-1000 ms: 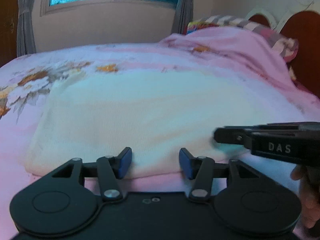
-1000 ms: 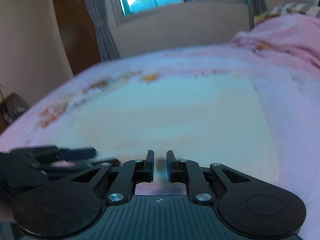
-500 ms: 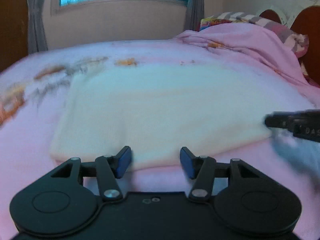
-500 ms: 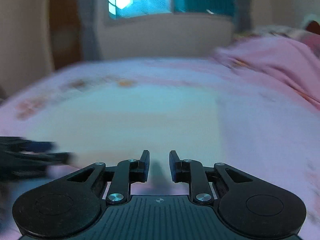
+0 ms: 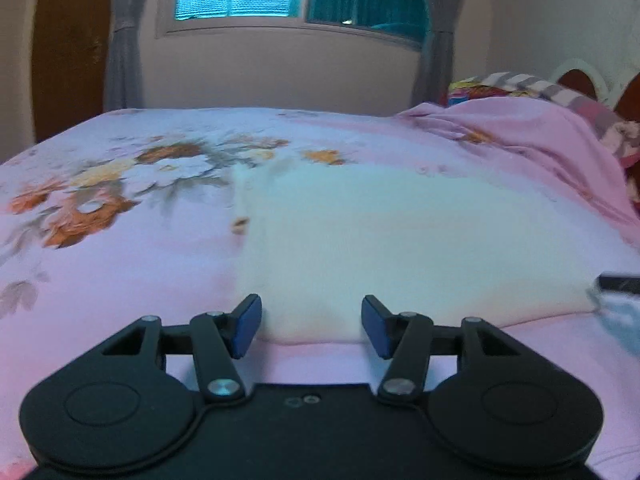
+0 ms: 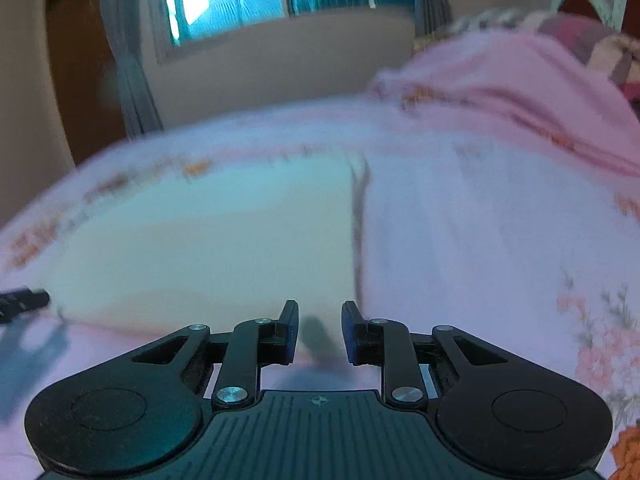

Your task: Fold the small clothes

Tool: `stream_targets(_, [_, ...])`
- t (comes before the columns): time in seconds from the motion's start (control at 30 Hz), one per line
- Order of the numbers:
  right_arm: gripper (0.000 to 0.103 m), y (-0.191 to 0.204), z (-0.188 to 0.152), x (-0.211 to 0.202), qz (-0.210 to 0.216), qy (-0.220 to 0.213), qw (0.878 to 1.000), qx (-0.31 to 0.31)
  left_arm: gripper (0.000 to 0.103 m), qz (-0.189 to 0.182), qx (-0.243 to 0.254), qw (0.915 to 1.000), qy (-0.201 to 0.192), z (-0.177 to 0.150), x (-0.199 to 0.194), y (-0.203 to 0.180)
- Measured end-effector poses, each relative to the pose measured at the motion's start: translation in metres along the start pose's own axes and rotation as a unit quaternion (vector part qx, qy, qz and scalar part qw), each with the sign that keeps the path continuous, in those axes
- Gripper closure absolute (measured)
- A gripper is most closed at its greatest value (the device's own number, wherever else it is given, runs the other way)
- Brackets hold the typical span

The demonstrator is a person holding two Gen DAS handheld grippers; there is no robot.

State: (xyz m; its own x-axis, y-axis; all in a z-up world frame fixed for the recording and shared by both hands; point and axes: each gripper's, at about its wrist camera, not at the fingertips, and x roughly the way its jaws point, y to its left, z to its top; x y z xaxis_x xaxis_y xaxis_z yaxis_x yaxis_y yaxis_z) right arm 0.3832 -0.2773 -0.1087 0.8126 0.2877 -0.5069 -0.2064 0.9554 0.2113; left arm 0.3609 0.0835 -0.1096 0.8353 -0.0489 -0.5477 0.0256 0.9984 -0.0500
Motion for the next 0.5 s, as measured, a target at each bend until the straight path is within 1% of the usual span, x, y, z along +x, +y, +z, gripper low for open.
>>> stream_targets(0.03, [0.077,0.003,-0.001,0.002,-0.004,-0.006,1.0,-0.009,0.049,0.001,-0.005,0.9997,0.023,-0.003,0.009,0.004])
stream_targets(0.07, [0.066,0.004,-0.003,0.013,-0.025,0.015,0.999,-0.016,0.048,-0.006,-0.012,0.9996,0.026,-0.005,0.012,0.007])
stream_targets(0.1, [0.06,0.0,-0.01,0.026,-0.049,0.052,0.997,-0.016,0.048,-0.009,-0.016,0.9995,0.026,-0.003,0.013,0.009])
stream_targets(0.13, [0.06,0.0,-0.015,0.026,-0.048,0.051,0.998,-0.007,0.049,-0.008,-0.014,0.9994,0.029,0.0,0.011,0.008])
stream_targets(0.17, [0.06,0.001,-0.013,0.023,-0.047,0.049,0.998,0.003,0.049,-0.005,-0.01,0.9996,0.024,0.003,0.008,0.007])
stream_targets(0.2, [0.06,0.001,-0.01,0.017,-0.044,0.043,0.998,0.01,0.049,-0.001,-0.01,0.9999,0.01,0.004,0.001,0.008])
stream_targets(0.23, [0.06,0.004,-0.007,0.01,-0.039,0.027,0.999,0.015,0.049,-0.003,-0.012,0.9999,-0.003,0.005,-0.001,0.012])
stream_targets(0.27, [0.06,0.008,-0.005,0.005,-0.033,0.017,0.999,0.015,0.049,-0.004,-0.016,0.9999,-0.003,0.006,-0.001,0.016])
stream_targets(0.33, [0.06,0.026,-0.002,0.002,-0.013,0.005,1.0,0.0,0.049,-0.001,-0.034,0.9994,0.013,0.007,0.006,0.024])
stream_targets(0.4, [0.06,0.048,-0.002,0.004,0.008,0.002,1.0,-0.017,0.048,-0.007,-0.051,0.998,0.037,0.005,0.018,0.031])
stream_targets(0.43, [0.06,0.061,-0.002,0.007,0.019,0.005,0.999,-0.029,0.048,-0.01,-0.053,0.9979,0.037,0.004,0.02,0.033])
stream_targets(0.5, [0.06,0.083,-0.001,0.018,0.028,0.011,0.998,-0.051,0.047,-0.012,-0.048,0.9981,0.037,0.004,0.019,0.032])
